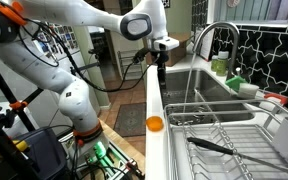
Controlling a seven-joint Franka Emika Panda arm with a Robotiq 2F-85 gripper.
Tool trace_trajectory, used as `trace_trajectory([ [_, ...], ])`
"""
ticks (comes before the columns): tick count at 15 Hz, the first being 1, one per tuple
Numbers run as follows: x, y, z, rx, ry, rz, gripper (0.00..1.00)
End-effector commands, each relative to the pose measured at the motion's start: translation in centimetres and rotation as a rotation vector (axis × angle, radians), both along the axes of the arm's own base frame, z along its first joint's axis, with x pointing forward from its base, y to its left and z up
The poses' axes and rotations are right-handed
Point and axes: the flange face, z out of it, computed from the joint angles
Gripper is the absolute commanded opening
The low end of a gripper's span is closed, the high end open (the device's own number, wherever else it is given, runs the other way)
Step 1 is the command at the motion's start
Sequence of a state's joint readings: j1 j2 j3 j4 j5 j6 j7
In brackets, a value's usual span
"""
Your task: Open the tap, fetch some water in the small orange bowl, close the tap
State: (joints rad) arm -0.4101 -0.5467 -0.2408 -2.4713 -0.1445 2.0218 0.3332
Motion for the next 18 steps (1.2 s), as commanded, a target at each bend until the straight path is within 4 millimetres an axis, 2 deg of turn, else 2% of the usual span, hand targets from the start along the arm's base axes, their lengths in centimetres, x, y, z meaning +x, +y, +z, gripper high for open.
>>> trace_trajectory([
  [1, -0.2, 1.8, -0.6, -0.031, 0.044, 0.046, 1.00],
  [6, -0.7, 4.7, -3.6, -0.052, 0.118, 0.167, 1.00],
  [11, -2.8, 5.6, -7.3, -0.059, 0.170, 0.195, 1.00],
  [15, -4.3, 5.4, -9.2, -0.050, 0.204, 0.218, 1.00],
  [17, -4.9, 5.1, -9.7, -0.102, 0.201, 0.259, 1.00],
  [18, -3.8, 3.7, -8.4, -0.122, 0.185, 0.243, 1.00],
])
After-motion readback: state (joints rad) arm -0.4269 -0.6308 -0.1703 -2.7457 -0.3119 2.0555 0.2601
